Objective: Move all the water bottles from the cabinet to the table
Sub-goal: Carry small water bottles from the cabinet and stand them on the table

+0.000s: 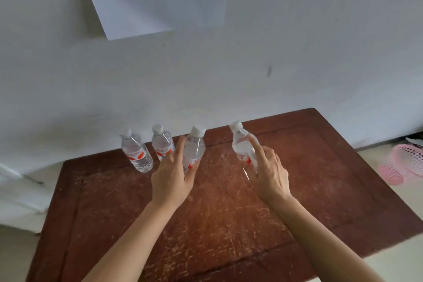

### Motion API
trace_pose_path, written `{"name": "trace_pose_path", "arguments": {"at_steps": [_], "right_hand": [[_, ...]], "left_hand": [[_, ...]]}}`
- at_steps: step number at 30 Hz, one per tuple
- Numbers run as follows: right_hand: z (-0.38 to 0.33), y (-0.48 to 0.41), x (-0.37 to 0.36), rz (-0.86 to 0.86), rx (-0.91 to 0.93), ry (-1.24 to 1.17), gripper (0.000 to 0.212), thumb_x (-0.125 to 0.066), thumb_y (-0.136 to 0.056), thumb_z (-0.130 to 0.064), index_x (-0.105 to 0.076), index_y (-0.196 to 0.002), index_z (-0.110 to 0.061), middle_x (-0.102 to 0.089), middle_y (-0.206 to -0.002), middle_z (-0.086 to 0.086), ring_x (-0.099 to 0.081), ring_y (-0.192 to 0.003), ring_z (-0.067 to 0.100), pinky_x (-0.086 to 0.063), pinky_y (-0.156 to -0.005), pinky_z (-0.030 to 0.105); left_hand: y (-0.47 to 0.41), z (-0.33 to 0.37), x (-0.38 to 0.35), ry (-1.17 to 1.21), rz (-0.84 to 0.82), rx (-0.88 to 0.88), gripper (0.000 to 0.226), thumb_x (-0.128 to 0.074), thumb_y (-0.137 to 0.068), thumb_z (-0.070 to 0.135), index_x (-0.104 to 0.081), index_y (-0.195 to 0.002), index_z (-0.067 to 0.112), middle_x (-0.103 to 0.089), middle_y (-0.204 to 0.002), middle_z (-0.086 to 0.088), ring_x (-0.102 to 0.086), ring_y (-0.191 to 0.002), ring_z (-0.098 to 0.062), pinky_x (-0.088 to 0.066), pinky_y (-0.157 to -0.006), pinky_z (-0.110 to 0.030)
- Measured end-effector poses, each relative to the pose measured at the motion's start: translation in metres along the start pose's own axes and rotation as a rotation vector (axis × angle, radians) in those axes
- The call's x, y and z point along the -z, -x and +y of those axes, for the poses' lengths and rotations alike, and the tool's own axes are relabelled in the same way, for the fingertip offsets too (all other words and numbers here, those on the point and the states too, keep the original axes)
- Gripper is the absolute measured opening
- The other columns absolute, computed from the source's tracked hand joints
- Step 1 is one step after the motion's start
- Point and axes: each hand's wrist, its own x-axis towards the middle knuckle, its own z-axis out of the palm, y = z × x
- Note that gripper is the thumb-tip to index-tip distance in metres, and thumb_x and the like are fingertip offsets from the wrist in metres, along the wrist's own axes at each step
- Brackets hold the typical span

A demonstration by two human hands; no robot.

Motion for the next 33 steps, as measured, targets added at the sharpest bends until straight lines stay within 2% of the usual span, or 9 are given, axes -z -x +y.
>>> {"name": "trace_pose_path", "arguments": {"at_steps": [5,7,10,12,15,20,25,30,33], "right_hand": [[0.007,-0.043,-0.026,-0.038,-0.065,-0.061,0.074,-0.063,-0.098,-0.043,-0.011,-0.149,-0.054,-0.058,-0.128,0.007,-0.065,-0.102,0.026,-0.043,-0.064,0.034],[0.011,-0.061,-0.036,-0.038,-0.084,-0.096,0.075,-0.067,-0.096,-0.043,-0.015,-0.150,-0.047,-0.057,-0.135,0.009,-0.066,-0.106,0.030,-0.046,-0.067,0.035],[0.020,-0.089,-0.054,-0.087,-0.107,-0.180,0.088,-0.072,-0.091,-0.044,-0.013,-0.155,-0.032,-0.051,-0.145,0.013,-0.064,-0.113,0.037,-0.057,-0.077,0.047],[0.025,-0.106,-0.062,-0.106,-0.127,-0.217,0.088,-0.071,-0.092,-0.044,-0.016,-0.158,-0.026,-0.048,-0.146,0.014,-0.063,-0.111,0.039,-0.057,-0.079,0.048],[0.025,-0.126,-0.072,-0.078,-0.160,-0.332,0.081,-0.074,-0.092,-0.036,-0.028,-0.155,-0.015,-0.043,-0.150,0.014,-0.060,-0.117,0.038,-0.050,-0.080,0.038],[0.020,-0.159,-0.095,-0.138,-0.157,-0.440,0.077,-0.077,-0.089,-0.025,-0.032,-0.150,-0.013,-0.041,-0.146,0.013,-0.058,-0.117,0.034,-0.048,-0.079,0.036],[0.019,-0.182,-0.106,-0.224,-0.091,-0.386,0.076,-0.073,-0.092,-0.028,-0.027,-0.151,-0.014,-0.039,-0.143,0.016,-0.061,-0.109,0.041,-0.052,-0.073,0.039],[0.031,-0.173,-0.094,-0.286,-0.108,-0.345,0.091,-0.075,-0.089,-0.045,-0.018,-0.155,-0.020,-0.036,-0.148,0.012,-0.056,-0.123,0.036,-0.051,-0.082,0.041],[0.046,-0.153,-0.081,-0.306,-0.096,-0.291,0.101,-0.068,-0.088,-0.058,-0.005,-0.160,-0.024,-0.028,-0.155,0.010,-0.047,-0.134,0.031,-0.051,-0.090,0.041]], "left_hand": [[-0.035,-0.009,-0.046,0.227,-0.018,0.120,0.080,-0.065,-0.094,0.047,-0.029,-0.153,0.008,-0.060,-0.136,-0.016,-0.065,-0.114,-0.032,-0.058,-0.079,-0.043],[-0.051,-0.010,-0.062,0.282,-0.016,0.197,0.081,-0.065,-0.094,0.049,-0.028,-0.154,0.009,-0.058,-0.140,-0.014,-0.064,-0.116,-0.030,-0.057,-0.085,-0.042],[-0.075,-0.011,-0.087,0.333,0.032,0.330,0.079,-0.068,-0.094,0.043,-0.027,-0.153,0.009,-0.056,-0.141,-0.013,-0.060,-0.120,-0.031,-0.053,-0.095,-0.041],[-0.091,-0.010,-0.098,0.377,0.067,0.411,0.078,-0.071,-0.093,0.038,-0.029,-0.150,0.005,-0.056,-0.138,-0.014,-0.059,-0.120,-0.030,-0.050,-0.094,-0.036],[-0.104,-0.009,-0.111,0.404,0.090,0.493,0.078,-0.070,-0.091,0.041,-0.031,-0.144,0.000,-0.055,-0.132,-0.016,-0.059,-0.114,-0.032,-0.047,-0.085,-0.033],[-0.110,-0.004,-0.125,0.302,0.038,0.489,0.075,-0.074,-0.090,0.035,-0.032,-0.139,-0.004,-0.054,-0.129,-0.020,-0.061,-0.109,-0.033,-0.044,-0.077,-0.030],[-0.109,0.001,-0.128,0.253,0.016,0.472,0.077,-0.072,-0.091,0.031,-0.029,-0.145,-0.003,-0.051,-0.137,-0.020,-0.057,-0.120,-0.034,-0.045,-0.086,-0.030],[-0.102,0.002,-0.126,0.271,0.030,0.536,0.081,-0.070,-0.093,0.033,-0.024,-0.149,-0.002,-0.046,-0.144,-0.021,-0.053,-0.127,-0.037,-0.044,-0.092,-0.033],[-0.087,0.010,-0.124,0.215,0.001,0.516,0.082,-0.064,-0.097,0.036,-0.019,-0.154,-0.002,-0.037,-0.155,-0.021,-0.042,-0.140,-0.035,-0.038,-0.106,-0.035]]}}
